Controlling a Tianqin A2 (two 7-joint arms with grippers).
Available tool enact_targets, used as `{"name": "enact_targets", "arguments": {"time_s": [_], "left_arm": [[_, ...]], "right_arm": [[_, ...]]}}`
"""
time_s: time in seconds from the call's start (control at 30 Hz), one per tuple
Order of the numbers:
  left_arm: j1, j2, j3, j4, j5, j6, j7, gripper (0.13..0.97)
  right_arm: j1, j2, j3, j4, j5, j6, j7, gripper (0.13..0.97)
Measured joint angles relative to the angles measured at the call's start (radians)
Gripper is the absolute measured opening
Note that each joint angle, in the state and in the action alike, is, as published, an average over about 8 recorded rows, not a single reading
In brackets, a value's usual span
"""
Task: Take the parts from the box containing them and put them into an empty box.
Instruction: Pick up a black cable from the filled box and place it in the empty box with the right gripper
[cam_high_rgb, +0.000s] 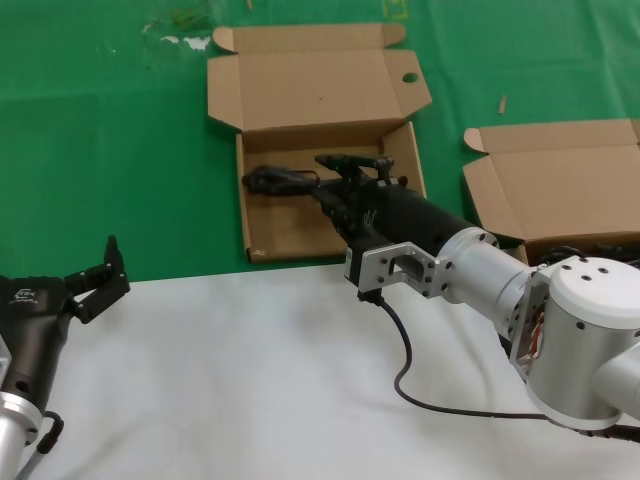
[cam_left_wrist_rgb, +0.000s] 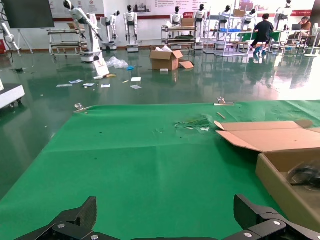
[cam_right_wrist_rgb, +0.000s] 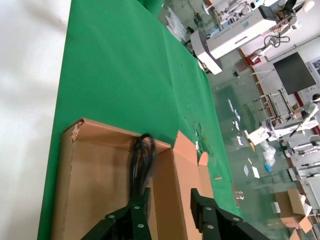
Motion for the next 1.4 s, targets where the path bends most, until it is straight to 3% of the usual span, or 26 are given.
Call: {"name": "enact_targets", "arguments": {"time_s": [0.43, 0.7, 0.83, 1.1, 1.4], "left_arm": [[0.000, 0.000, 0.000, 0.000, 0.000, 0.000, 0.000, 0.966], [0.000, 0.000, 0.000, 0.000, 0.000, 0.000, 0.000, 0.966], [0.000, 0.000, 0.000, 0.000, 0.000, 0.000, 0.000, 0.966], [0.000, 0.000, 0.000, 0.000, 0.000, 0.000, 0.000, 0.966], [0.000, 0.000, 0.000, 0.000, 0.000, 0.000, 0.000, 0.966]], "right_arm": [[0.000, 0.000, 0.000, 0.000, 0.000, 0.000, 0.000, 0.447], [0.000, 0.000, 0.000, 0.000, 0.000, 0.000, 0.000, 0.646], [0.000, 0.000, 0.000, 0.000, 0.000, 0.000, 0.000, 0.646], [0.000, 0.000, 0.000, 0.000, 0.000, 0.000, 0.000, 0.819], [0.000, 0.000, 0.000, 0.000, 0.000, 0.000, 0.000, 0.925]]}}
